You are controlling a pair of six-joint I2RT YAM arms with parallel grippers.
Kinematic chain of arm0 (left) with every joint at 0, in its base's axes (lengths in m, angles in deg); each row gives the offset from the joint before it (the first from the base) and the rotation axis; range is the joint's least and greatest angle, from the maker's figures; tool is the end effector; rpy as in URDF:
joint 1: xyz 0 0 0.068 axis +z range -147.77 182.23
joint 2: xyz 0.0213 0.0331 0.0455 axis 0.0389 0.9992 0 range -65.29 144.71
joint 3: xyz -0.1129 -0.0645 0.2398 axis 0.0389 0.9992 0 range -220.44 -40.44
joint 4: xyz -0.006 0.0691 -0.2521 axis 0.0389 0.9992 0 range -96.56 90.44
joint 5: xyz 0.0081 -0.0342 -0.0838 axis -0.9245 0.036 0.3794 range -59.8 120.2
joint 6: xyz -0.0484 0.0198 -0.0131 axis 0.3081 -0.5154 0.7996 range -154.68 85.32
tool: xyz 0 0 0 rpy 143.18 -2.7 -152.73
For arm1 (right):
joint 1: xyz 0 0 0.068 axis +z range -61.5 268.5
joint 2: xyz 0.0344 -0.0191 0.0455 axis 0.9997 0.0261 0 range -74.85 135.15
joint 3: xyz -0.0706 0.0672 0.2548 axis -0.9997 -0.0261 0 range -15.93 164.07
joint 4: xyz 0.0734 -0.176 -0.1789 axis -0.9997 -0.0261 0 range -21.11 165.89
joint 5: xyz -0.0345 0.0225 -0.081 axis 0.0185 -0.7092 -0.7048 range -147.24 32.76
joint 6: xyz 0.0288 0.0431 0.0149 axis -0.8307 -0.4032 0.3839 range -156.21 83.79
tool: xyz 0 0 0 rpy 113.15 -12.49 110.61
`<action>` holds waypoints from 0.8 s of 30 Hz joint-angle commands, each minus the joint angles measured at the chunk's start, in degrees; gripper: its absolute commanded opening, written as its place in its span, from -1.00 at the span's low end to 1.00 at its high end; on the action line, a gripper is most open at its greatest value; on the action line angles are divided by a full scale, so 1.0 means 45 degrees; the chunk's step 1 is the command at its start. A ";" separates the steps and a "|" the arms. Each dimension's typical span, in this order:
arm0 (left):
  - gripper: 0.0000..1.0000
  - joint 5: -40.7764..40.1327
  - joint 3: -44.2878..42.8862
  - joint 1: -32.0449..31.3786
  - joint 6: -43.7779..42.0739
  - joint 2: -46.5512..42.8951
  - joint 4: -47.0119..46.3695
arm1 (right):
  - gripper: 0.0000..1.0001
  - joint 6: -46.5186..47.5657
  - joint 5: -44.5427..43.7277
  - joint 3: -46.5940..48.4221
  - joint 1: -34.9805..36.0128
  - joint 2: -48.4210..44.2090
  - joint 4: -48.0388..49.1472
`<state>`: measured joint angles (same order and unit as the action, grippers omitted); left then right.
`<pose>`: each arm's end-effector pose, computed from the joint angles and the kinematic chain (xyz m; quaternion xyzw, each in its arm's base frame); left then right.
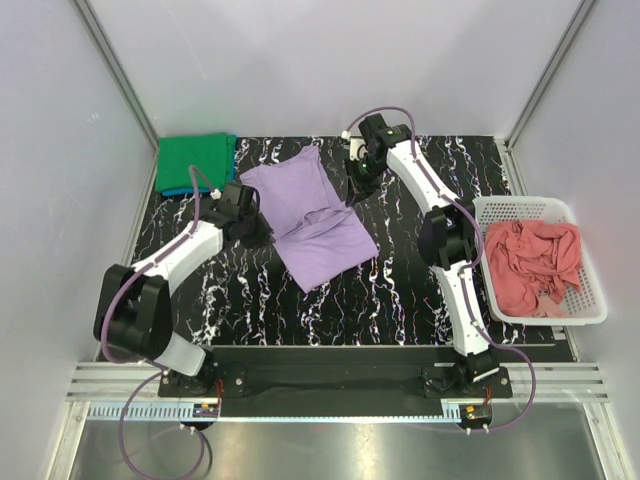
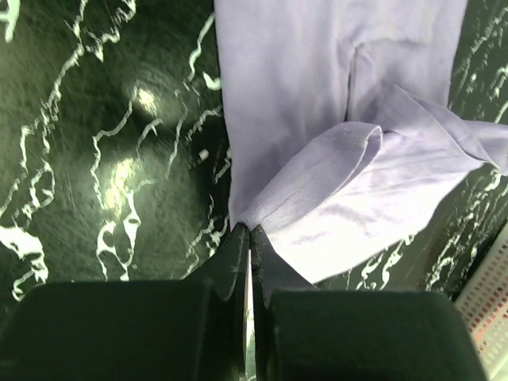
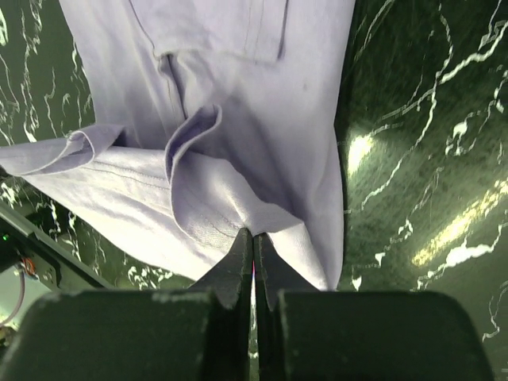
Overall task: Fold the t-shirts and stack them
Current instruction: Fold the tshirt
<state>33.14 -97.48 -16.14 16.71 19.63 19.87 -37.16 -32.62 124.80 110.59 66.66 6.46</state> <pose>0.2891 -0.0979 0.2259 -0.2630 0.9146 -0.1952 0.2373 0.4655 0.2048 0.2344 -0.2125 0.9394 0.2393 0.1225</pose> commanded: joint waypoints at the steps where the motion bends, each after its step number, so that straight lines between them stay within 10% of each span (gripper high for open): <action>1: -1.00 0.0439 -0.0762 0.0331 -0.0483 0.0480 -0.0698 | -0.99 -0.0413 -0.0003 0.0759 0.0131 0.0213 0.0601; 24: -1.00 0.0969 -0.2461 0.1309 -0.1401 0.2728 -0.1754 | -0.99 -0.1018 -0.0198 0.0642 -0.0142 0.0719 0.3611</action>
<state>36.92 -105.41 -10.94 12.06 30.78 13.51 -40.59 -33.77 125.48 110.46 68.61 18.50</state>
